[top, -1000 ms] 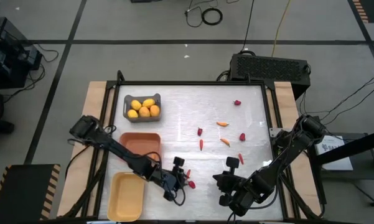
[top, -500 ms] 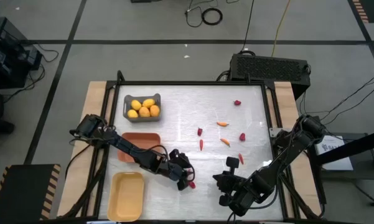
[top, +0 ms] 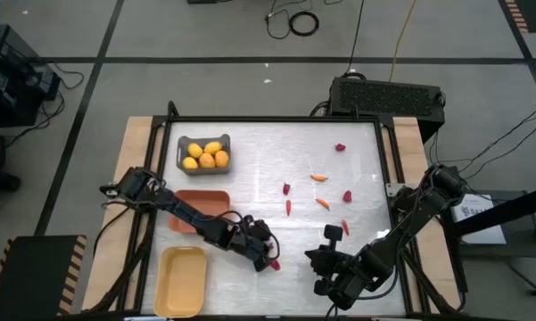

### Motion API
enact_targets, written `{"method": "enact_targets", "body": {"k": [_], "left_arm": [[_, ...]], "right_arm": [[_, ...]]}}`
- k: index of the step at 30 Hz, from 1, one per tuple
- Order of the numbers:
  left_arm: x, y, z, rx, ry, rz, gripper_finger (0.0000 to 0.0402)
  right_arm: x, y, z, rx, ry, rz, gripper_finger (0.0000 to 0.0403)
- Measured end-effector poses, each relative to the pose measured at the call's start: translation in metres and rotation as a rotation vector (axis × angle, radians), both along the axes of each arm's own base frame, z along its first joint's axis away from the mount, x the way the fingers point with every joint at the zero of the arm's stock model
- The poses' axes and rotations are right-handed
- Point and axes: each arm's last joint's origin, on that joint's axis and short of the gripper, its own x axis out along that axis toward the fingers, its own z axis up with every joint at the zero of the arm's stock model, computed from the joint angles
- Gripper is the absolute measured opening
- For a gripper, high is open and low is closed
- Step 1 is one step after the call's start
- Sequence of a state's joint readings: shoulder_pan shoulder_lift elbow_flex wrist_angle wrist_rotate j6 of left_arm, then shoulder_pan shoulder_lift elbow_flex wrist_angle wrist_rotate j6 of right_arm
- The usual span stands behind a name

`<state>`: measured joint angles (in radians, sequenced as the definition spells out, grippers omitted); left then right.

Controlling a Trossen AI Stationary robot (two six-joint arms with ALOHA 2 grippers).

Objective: Sort produce into baskets
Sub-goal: Put the orange chili pepper into the orange bin

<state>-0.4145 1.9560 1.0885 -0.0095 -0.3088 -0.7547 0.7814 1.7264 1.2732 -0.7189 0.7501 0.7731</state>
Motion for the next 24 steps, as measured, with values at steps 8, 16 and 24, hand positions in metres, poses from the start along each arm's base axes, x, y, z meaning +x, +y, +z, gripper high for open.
{"method": "enact_targets", "body": {"k": [8,16,24], "left_arm": [[-0.002,-0.001,-0.002,-0.024,0.039,-0.032,0.0141],[-0.002,-0.002,-0.002,0.019,0.034,-0.088,0.0141],[0.013,-0.006,0.020,0.270,-0.057,-0.413,0.0141]], "right_arm": [[0.000,0.000,0.000,0.000,0.000,0.000,0.0000],[0.000,0.000,0.000,0.000,0.000,0.000,0.0000],[0.000,0.000,0.000,0.000,0.000,0.000,0.0000]]}}
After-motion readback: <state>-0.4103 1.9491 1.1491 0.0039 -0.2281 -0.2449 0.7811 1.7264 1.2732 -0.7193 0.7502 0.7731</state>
